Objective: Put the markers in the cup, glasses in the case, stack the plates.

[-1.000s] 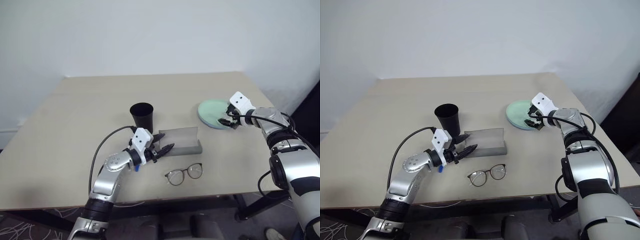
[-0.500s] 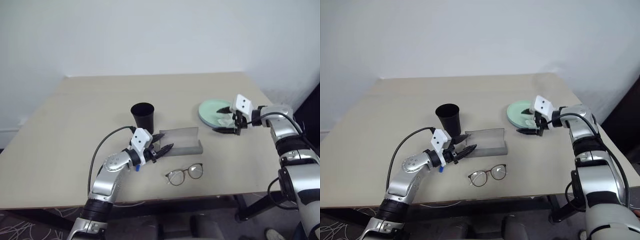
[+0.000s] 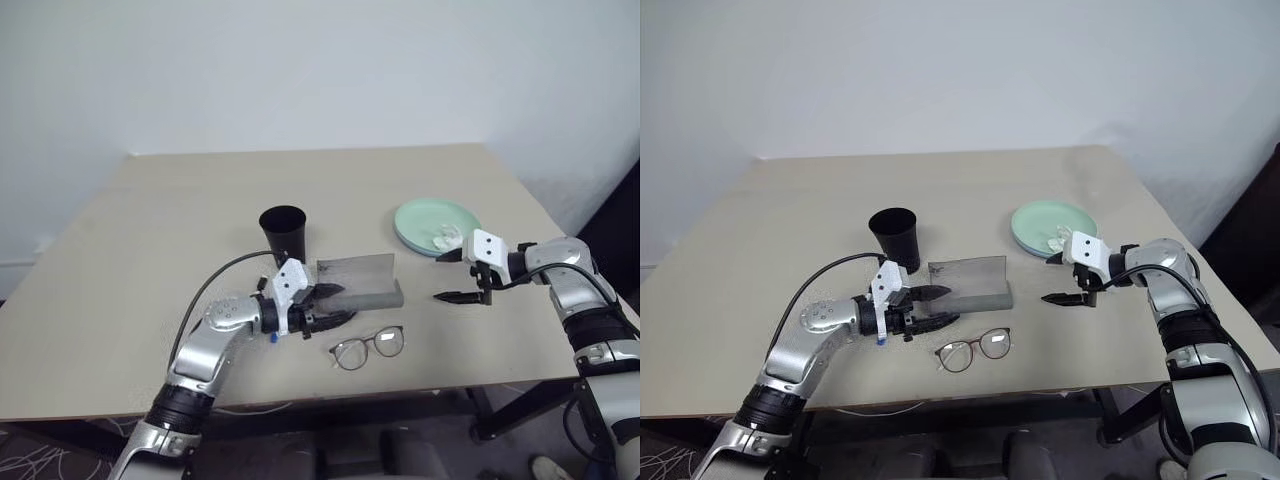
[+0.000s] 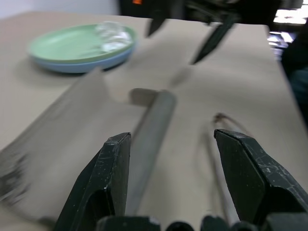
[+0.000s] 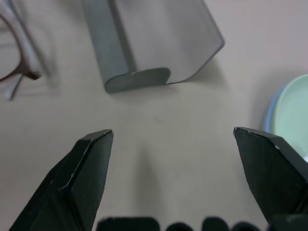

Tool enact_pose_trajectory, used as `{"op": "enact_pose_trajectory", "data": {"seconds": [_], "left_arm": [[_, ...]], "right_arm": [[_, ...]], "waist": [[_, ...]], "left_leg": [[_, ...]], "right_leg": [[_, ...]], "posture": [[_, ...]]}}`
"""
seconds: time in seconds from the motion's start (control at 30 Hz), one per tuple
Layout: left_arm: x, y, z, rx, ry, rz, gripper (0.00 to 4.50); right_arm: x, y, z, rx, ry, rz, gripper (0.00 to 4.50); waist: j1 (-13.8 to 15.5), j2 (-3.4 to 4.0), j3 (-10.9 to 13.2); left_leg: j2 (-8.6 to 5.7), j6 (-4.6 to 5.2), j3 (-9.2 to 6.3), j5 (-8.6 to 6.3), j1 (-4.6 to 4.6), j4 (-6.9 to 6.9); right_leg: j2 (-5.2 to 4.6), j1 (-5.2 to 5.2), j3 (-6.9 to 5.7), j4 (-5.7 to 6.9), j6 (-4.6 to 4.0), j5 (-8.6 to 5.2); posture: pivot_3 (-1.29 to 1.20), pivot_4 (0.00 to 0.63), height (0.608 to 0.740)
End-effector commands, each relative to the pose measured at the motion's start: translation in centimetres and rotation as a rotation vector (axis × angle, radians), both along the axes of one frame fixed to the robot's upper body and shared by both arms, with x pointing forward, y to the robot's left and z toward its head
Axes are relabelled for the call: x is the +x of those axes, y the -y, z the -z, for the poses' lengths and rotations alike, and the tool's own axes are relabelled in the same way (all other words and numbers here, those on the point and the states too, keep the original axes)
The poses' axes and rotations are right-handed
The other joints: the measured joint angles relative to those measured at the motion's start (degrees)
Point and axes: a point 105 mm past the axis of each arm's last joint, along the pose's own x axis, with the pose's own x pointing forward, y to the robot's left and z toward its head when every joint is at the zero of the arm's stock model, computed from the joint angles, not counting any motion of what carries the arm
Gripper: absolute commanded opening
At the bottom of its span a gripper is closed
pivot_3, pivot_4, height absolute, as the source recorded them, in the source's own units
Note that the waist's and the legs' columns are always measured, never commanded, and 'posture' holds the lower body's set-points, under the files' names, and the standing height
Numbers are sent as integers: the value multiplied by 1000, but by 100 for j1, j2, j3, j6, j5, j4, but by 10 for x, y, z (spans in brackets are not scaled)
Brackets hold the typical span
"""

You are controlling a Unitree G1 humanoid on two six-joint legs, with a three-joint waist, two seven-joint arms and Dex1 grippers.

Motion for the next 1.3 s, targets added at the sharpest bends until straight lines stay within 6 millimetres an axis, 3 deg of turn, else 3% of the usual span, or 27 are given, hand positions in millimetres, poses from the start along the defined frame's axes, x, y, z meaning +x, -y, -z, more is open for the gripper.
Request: {"op": "enact_pose_trajectory", "data": {"seconds": [0.03,0.5,0.9,1.3], "left_arm": [[-3,10,-13,12,6,102,2897],[-4,20,3,223,-103,336,2897],[-2,33,13,273,-127,373,2897],[3,43,24,340,-131,392,2897]], "right_arm": [[5,-4,-12,32,56,4,4332],[6,-8,-7,87,86,58,4332],[-24,-9,-16,290,-68,-12,4332],[-27,-10,-14,312,-104,-9,4332]], "waist": [[0,0,0],[4,-1,1],[2,-3,1],[11,-4,2]], "left_leg": [[0,0,0,0,-1,0],[-2,2,-4,1,-4,1],[-1,4,-11,2,-4,6],[-2,6,-14,1,-7,10]], "right_leg": [[0,0,0,0,0,0],[2,-1,1,-1,0,0],[2,1,6,-2,0,-1],[2,0,6,-2,1,-1]], "posture": [[0,0,733],[0,0,733],[0,0,733],[0,0,733]]}}
